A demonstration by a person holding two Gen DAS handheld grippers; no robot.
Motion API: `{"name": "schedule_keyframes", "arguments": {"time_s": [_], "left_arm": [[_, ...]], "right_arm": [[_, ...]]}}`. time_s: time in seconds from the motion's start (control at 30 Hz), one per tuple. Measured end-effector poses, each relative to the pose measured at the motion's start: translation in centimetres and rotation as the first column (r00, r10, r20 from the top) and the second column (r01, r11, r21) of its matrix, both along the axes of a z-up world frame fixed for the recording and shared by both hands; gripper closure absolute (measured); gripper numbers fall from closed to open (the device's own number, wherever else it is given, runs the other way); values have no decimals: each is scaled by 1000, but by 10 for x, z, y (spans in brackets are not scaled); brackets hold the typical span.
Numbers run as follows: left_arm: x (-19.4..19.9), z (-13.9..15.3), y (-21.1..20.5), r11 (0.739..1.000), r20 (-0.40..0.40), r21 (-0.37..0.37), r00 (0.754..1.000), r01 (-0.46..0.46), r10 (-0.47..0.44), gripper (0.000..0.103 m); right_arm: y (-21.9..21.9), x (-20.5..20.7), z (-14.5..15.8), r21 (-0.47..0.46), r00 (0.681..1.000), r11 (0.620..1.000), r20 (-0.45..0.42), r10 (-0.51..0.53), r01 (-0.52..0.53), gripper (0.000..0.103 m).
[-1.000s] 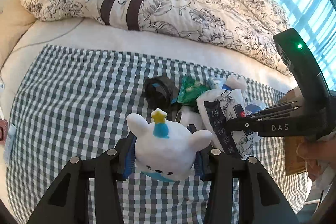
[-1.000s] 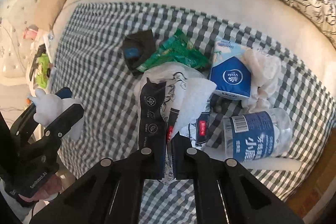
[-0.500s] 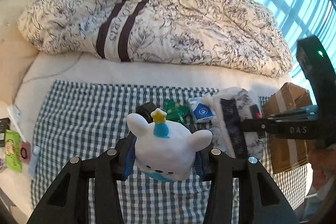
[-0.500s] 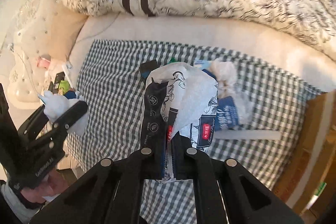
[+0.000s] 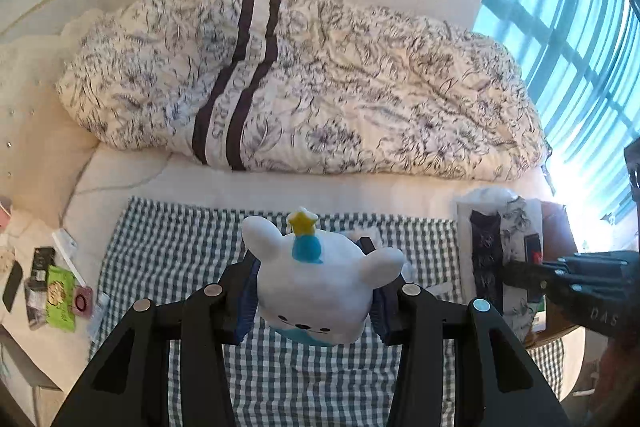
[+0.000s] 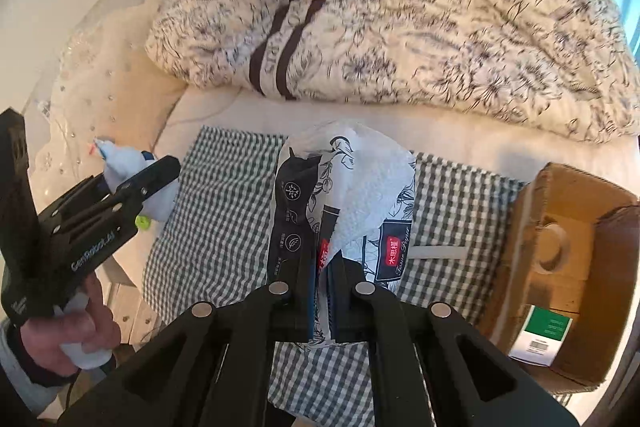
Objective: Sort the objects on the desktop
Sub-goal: 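Carry the plush toy and wipes pack with both tools into the cardboard box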
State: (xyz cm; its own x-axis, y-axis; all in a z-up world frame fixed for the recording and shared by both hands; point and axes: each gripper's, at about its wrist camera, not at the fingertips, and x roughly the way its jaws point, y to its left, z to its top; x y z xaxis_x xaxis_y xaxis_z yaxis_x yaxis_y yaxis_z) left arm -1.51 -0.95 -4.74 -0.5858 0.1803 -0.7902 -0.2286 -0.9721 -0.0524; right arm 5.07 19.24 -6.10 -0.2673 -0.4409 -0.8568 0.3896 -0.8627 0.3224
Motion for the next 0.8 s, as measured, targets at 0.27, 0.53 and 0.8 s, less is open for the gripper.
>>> {"name": "schedule_keyframes", "arguments": {"time_s": [0.27, 0.53, 0.8], "left_arm": [[22, 39, 29, 1000, -45, -7, 999, 22, -22, 57], [33, 42, 57, 999, -45, -15, 998, 35, -36, 57], [35, 48, 97, 996, -55, 3, 995, 87, -87, 57]], "right_arm": [[23, 15, 24, -65, 999, 998, -46, 9, -12, 99], [67, 19, 31, -70, 996, 997, -75, -42, 37, 99], [134, 17, 36, -44, 984, 987, -83, -156, 153, 99]]}}
